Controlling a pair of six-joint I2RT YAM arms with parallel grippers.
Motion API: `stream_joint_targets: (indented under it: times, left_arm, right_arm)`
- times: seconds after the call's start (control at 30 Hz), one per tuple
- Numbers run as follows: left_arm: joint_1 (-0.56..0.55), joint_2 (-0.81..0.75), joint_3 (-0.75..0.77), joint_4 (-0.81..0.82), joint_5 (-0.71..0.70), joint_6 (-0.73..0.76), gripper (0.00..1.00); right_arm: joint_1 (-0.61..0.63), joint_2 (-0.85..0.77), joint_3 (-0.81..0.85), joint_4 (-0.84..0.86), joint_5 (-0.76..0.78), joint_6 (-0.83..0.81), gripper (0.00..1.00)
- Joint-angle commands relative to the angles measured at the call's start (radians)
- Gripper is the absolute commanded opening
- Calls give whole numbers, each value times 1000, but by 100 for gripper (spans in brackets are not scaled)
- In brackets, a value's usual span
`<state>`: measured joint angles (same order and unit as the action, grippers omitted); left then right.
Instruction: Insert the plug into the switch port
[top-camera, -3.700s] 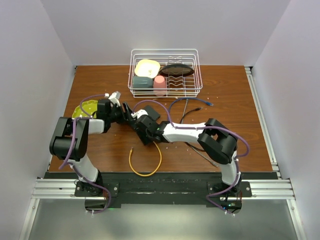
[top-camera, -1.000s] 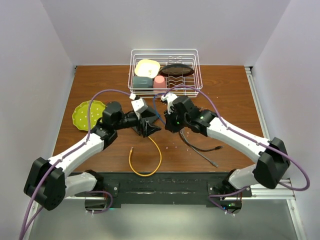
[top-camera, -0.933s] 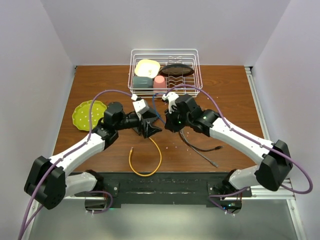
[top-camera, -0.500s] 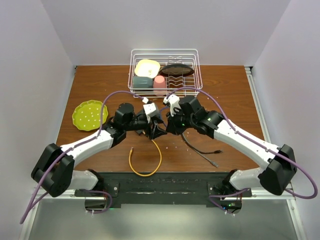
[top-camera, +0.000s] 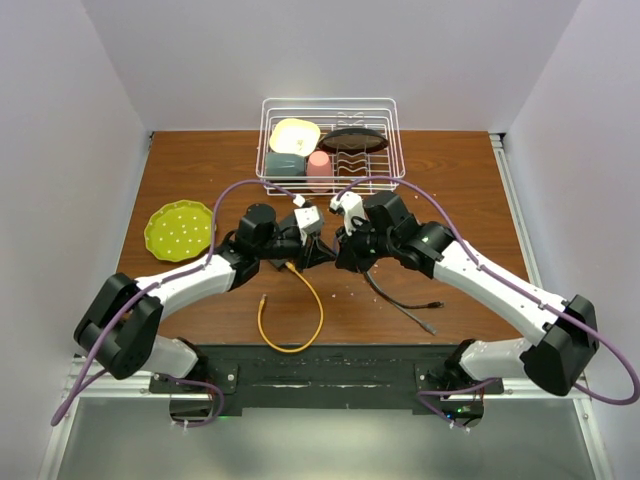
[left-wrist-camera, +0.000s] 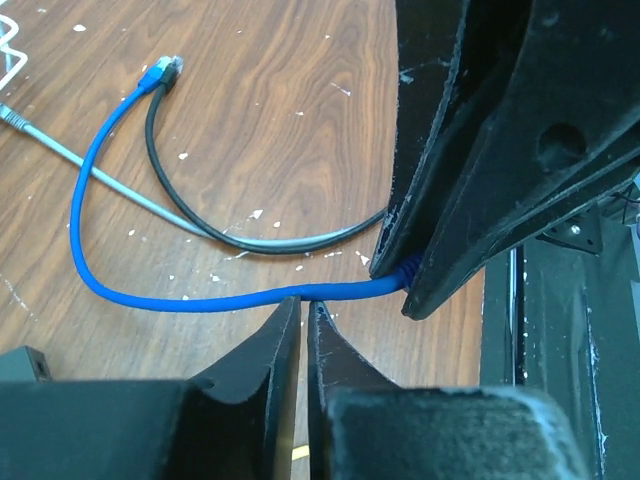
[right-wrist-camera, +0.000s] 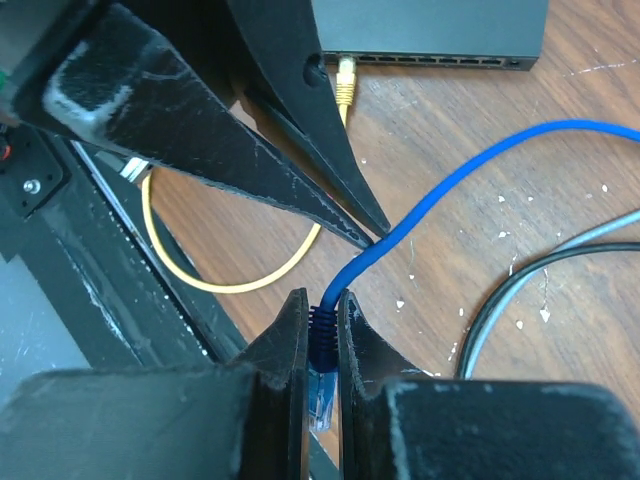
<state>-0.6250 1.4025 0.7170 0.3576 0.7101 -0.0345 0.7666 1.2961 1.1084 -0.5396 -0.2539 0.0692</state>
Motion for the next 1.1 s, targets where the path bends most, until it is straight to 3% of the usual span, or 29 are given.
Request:
stream_joint_targets:
  times: [0.0, 0.03, 0.07, 0.17, 0.27, 0.5, 0.67, 0.8, 0.9, 1.0, 1.07]
  left_arm:
    - [-30, 13, 33, 90, 60, -19, 13]
    - [-30, 12, 32, 96, 66, -21, 16]
    - [-30, 10, 24, 106, 63, -24, 29]
    - [-31, -8, 10, 124, 51, -27, 47]
    - [-31, -23, -1, 130, 34, -30, 60]
    - [-39, -2, -19, 228, 34, -82, 63]
    - [-51, -43, -83, 290, -87, -70, 73]
    - [-64, -57, -109, 310, -124, -25, 73]
    - [-70, -24, -100, 336, -92, -44, 67]
    - [-87, 27, -62, 331, -52, -51, 53]
    - [-102, 52, -30, 310, -35, -50, 40]
  right_arm:
    - [11, -55, 33, 118, -165, -25, 0]
    - [10, -57, 31, 116, -165, -28, 0]
    - [11, -54, 33, 110, -163, -29, 0]
    - [5, -44, 33, 93, -154, -35, 0]
    - [3, -32, 36, 93, -168, -34, 0]
    - [0, -17, 47, 109, -237, -32, 0]
    - [-6, 5, 65, 83, -229, -34, 0]
    - [-12, 22, 70, 85, -272, -25, 1]
    - [-10, 23, 70, 105, -301, -16, 3]
    - [-10, 17, 82, 105, -300, -17, 4]
    - [-10, 9, 87, 107, -288, -14, 11]
